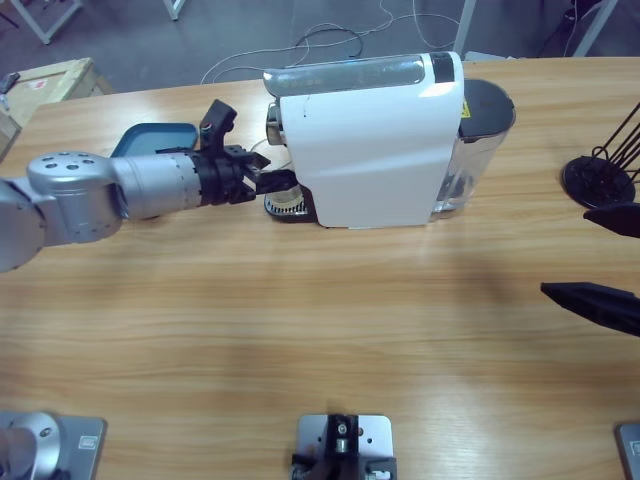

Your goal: Pour coffee

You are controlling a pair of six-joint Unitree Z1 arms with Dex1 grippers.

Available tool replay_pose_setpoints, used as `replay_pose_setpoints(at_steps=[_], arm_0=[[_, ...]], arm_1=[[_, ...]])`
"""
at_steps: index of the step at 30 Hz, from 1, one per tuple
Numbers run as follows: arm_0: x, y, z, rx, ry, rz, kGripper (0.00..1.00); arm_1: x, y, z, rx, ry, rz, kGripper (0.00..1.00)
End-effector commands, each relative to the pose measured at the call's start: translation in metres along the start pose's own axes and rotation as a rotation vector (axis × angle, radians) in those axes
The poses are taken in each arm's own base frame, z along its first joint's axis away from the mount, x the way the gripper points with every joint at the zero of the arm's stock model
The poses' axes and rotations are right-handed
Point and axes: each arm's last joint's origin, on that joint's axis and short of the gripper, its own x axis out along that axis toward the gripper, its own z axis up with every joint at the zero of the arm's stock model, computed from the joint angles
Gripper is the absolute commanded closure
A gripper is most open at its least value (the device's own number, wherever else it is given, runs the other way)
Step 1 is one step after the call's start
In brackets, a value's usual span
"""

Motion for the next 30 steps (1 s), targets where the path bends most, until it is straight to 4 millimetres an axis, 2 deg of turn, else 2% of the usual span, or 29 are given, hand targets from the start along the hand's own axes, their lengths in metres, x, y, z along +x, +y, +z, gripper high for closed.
replay_pose_setpoints(at_steps=[1,6,9,12,15,19,24,29,30], arm_0=[[-0.016,-0.003,-0.02,-0.022,0.022,-0.006,1.0],[-0.063,-0.007,-0.028,-0.023,0.001,0.114,1.0],[-0.105,0.01,-0.023,-0.063,-0.086,0.296,1.0],[-0.127,0.036,-0.021,-0.143,-0.142,0.453,1.0],[-0.125,0.059,-0.025,-0.215,-0.125,0.581,1.0],[-0.109,0.09,-0.047,-0.333,-0.064,0.705,1.0],[-0.094,0.114,-0.069,-0.387,-0.006,0.749,1.0],[-0.078,0.123,-0.088,-0.405,0.057,0.751,1.0],[-0.077,0.123,-0.088,-0.405,0.054,0.751,0.849]], arm_1=[[0.004,0.0,-0.007,-0.013,0.029,0.013,0.0],[0.004,-0.001,-0.007,-0.013,0.032,0.012,0.0],[0.005,-0.001,-0.007,-0.012,0.033,0.016,0.0],[0.005,0.0,-0.007,-0.012,0.034,0.02,0.0],[0.005,0.0,-0.007,-0.011,0.038,0.02,0.0],[0.006,0.0,-0.007,-0.011,0.039,0.02,0.0],[0.006,-0.001,-0.007,-0.011,0.039,0.019,0.0],[0.006,-0.001,-0.007,-0.011,0.038,0.017,0.0],[0.006,-0.001,-0.007,-0.011,0.038,0.017,0.0]])
